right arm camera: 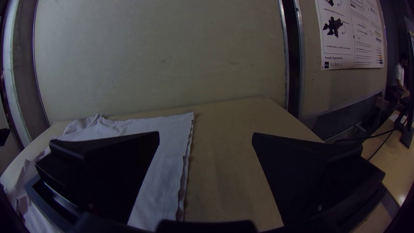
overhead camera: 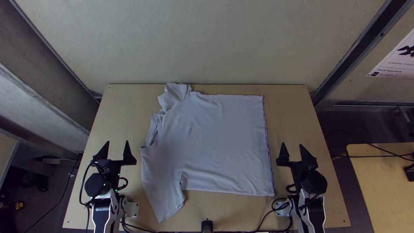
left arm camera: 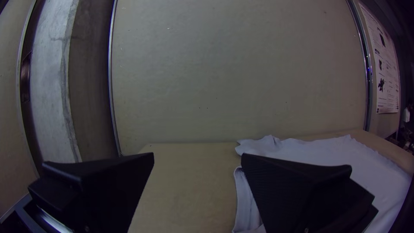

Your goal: Fold the t-shirt

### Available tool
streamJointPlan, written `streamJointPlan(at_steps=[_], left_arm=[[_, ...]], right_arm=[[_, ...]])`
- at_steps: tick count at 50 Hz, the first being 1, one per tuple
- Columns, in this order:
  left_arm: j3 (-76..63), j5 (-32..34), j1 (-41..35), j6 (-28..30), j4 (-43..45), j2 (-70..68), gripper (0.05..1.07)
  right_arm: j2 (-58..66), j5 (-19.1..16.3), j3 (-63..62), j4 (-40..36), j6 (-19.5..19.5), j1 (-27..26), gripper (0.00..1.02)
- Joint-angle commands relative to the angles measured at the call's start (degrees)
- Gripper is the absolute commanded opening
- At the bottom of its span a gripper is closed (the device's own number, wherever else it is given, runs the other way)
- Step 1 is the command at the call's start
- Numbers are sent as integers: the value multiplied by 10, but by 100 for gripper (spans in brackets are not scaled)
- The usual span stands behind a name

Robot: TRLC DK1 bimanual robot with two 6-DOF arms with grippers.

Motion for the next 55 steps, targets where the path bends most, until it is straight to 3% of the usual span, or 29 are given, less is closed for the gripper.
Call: streamJointPlan(at_steps=[1,9,15,21,42,55], left_arm=[[-23,2,4,-8,-14,-5,102],[-23,3,4,-10,-13,-5,102],[-23,6,4,-10,-14,-5,102],[-23,6,2,-10,-14,-5,102],[-21,6,8,-14,-13,-6,102],[33,6,4,-27,-29,-5,102]], right_arm=[[1,5,-5,-3,-4,-2,99],[1,1,-5,-3,-1,-1,99],[1,-3,-5,-3,-3,65,99],[1,-3,-5,-3,-4,98,99],[0,0,-4,0,12,121,99],[8,3,70,22,-11,115,99]])
